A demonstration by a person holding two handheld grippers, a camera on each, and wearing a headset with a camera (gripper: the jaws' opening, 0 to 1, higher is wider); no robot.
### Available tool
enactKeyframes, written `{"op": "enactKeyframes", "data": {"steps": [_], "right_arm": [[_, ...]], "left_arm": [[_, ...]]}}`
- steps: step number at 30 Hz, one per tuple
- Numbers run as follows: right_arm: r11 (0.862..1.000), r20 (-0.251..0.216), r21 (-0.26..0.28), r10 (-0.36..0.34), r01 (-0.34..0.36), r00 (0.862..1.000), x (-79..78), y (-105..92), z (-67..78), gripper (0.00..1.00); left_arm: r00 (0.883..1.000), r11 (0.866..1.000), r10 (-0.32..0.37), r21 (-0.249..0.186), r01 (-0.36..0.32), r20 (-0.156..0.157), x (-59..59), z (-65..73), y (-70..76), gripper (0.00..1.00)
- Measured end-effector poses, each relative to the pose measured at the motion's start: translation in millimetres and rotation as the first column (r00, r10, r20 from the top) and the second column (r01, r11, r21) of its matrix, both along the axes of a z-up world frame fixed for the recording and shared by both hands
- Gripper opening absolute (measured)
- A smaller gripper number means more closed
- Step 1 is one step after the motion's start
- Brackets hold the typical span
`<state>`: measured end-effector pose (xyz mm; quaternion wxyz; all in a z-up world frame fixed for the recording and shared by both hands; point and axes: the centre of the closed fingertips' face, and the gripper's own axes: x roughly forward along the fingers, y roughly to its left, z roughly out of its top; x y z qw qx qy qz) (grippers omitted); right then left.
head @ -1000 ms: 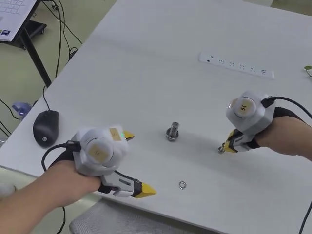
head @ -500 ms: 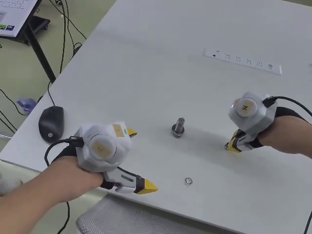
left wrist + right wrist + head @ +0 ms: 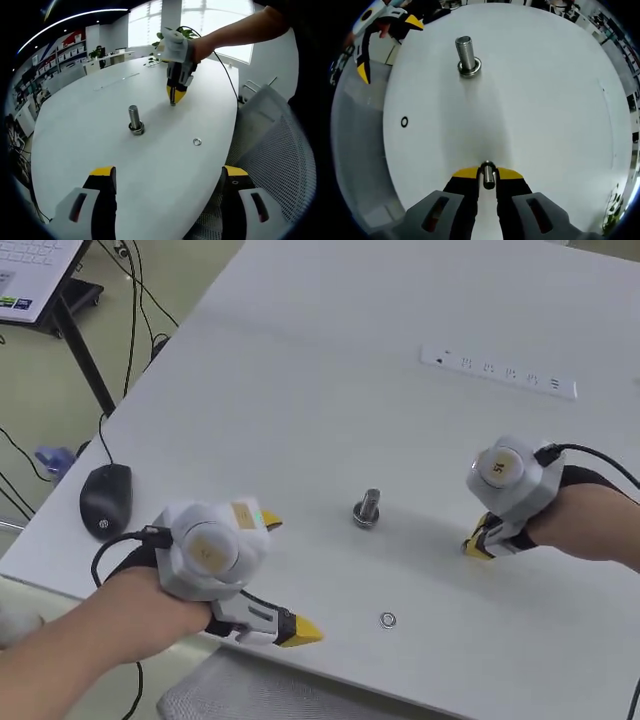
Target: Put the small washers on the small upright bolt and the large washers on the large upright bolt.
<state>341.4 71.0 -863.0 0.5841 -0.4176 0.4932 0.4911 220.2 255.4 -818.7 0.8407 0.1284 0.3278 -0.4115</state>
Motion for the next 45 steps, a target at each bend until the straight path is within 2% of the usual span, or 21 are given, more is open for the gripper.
{"op": "enactKeyframes", "data": {"steps": [6, 12, 18, 24, 32, 42, 45], "right_arm": [[1.0, 0.002, -0.001, 0.011, -0.011, 1.0, -1.1, 0.1, 0.7, 0.13], [1.0, 0.0, 0.008, 0.009, -0.009, 1.0, -0.2, 1.4, -1.1, 0.19], [1.0, 0.013, 0.004, 0.014, -0.015, 1.0, 1.0, 1.6, 1.9, 0.19], [1.0, 0.027, 0.011, 0.015, -0.016, 1.0, 3.9, 3.0, 12.8, 0.21], [0.998, 0.04, 0.046, 0.043, -0.045, 0.998, 6.7, 12.1, 21.6, 0.25], [0.99, 0.054, 0.095, 0.095, -0.1, 0.994, -12.9, 34.2, 39.9, 0.3], [0.983, 0.072, 0.114, 0.137, -0.144, 0.988, -16.6, 41.9, 43.7, 0.3]], "left_arm": [[1.0, 1.0, -0.01, -0.004, 0.01, -0.007, -0.8, 1.3, -3.4, 0.85], [1.0, 1.0, -0.014, -0.008, 0.014, -0.005, -0.5, 3.1, -5.4, 0.85], [1.0, 1.0, -0.021, -0.008, 0.021, 0.0, 0.8, 5.6, -6.5, 0.85], [1.0, 0.999, -0.012, -0.031, 0.012, 0.005, 1.4, 11.1, -6.6, 0.85], [1.0, 1.0, -0.009, -0.011, 0.009, 0.012, -1.7, 14.5, -3.4, 0.85], [1.0, 1.0, 0.0, -0.01, 0.0, 0.026, -3.1, 23.2, -3.2, 0.85], [1.0, 1.0, -0.002, -0.007, 0.002, 0.023, -5.0, 22.2, -4.8, 0.85]]}}
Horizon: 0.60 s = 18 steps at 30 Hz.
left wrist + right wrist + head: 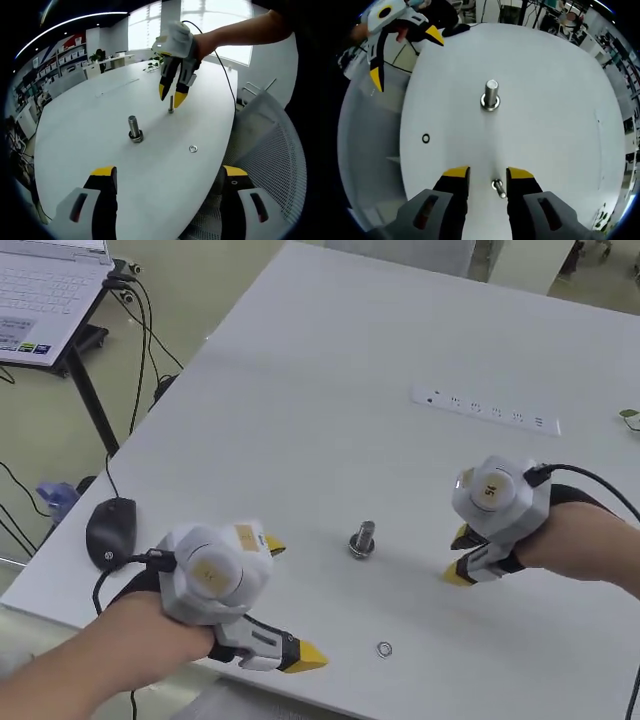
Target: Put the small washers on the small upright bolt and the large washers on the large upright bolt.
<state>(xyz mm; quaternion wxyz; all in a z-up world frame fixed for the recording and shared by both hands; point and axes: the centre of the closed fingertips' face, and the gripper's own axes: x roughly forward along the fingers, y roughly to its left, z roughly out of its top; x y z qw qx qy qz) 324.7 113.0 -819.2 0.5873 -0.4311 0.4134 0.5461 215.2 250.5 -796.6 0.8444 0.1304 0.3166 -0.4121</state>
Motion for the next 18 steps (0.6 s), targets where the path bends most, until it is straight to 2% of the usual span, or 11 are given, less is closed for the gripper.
{"op": "enactKeyframes", "data": {"steps": [9, 12, 18], "right_arm": [[0.998, -0.018, 0.039, 0.046, -0.045, 0.999, -24.0, 18.3, 3.8, 0.33], [0.996, -0.027, 0.06, 0.072, -0.07, 0.997, -35.3, 25.7, 3.2, 0.33], [0.994, -0.042, 0.067, 0.094, -0.091, 0.995, -54.3, 32.6, -2.2, 0.34]], "left_arm": [[1.0, 1.0, 0.003, -0.009, -0.003, 0.007, 0.0, 2.1, -2.8, 0.86], [1.0, 1.0, 0.004, -0.008, -0.004, 0.01, 1.4, 3.0, -1.8, 0.86], [1.0, 1.0, 0.005, -0.006, -0.005, 0.014, 1.9, 3.1, -0.2, 0.85]]}}
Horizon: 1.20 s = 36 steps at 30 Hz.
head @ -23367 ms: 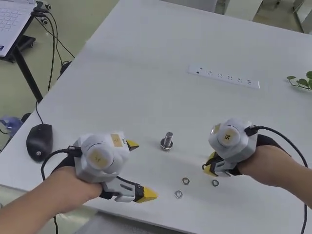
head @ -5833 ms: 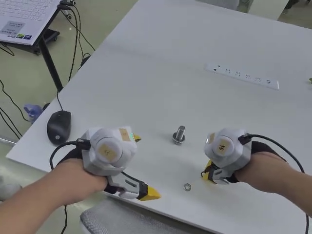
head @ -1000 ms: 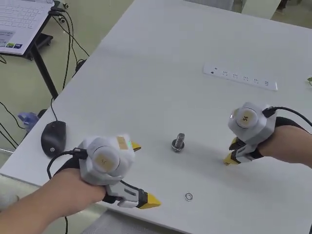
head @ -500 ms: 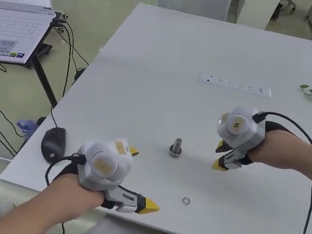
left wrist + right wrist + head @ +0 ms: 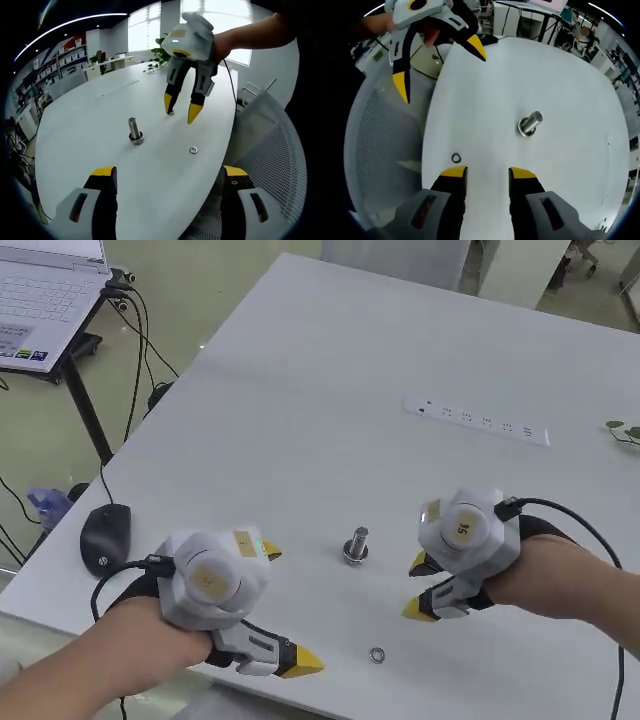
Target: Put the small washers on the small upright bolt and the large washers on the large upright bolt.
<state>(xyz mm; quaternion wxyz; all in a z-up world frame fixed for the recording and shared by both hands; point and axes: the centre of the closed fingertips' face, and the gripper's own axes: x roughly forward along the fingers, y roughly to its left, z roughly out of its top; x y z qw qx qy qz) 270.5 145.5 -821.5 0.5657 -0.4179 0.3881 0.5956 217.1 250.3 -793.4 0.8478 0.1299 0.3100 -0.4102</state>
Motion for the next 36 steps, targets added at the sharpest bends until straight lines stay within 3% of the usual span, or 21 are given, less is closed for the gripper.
{"op": "enactKeyframes", "data": {"steps": [10, 22, 36], "right_arm": [[0.998, -0.012, 0.017, 0.06, -0.059, 0.998, -23.8, 9.5, -5.8, 0.33], [0.992, -0.015, -0.004, 0.126, -0.126, 0.992, -48.6, 11.5, -31.7, 0.32], [0.985, -0.015, -0.029, 0.168, -0.168, 0.986, -50.5, 10.6, -55.1, 0.28]], "left_arm": [[1.0, 1.0, -0.011, 0.004, 0.01, 0.012, -1.1, 1.6, -3.8, 0.85], [1.0, 1.0, -0.01, -0.002, 0.01, 0.019, 2.5, 3.0, -8.0, 0.85], [1.0, 1.0, -0.021, 0.007, 0.021, 0.016, 3.9, 3.9, -10.3, 0.84]]}}
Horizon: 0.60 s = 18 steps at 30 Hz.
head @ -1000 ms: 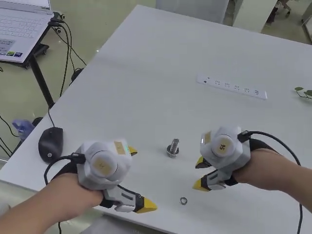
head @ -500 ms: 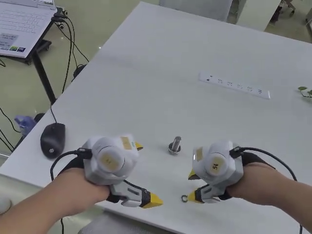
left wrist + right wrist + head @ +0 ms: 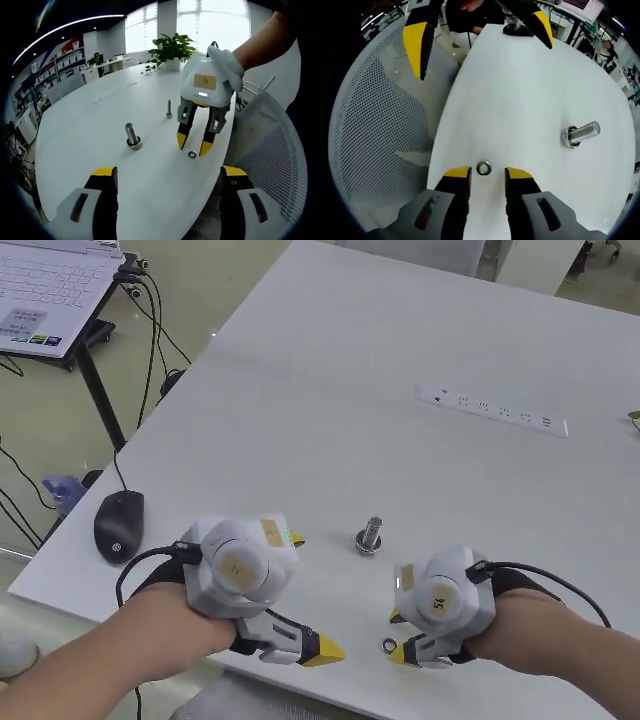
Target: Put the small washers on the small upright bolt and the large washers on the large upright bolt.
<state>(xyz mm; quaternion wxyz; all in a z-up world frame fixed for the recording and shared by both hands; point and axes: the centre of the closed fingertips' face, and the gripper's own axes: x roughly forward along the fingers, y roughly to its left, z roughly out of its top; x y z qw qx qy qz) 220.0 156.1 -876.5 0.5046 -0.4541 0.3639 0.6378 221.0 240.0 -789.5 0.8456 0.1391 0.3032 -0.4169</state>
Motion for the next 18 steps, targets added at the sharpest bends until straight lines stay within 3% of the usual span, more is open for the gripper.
{"op": "enactKeyframes", "data": {"steps": [18], "right_arm": [[1.0, 0.028, -0.009, 0.022, -0.021, 0.999, -0.5, -1.6, -3.1, 0.18]], "left_arm": [[1.0, 1.0, 0.007, -0.002, -0.007, 0.0, -2.2, -1.7, 1.6, 0.81]]}}
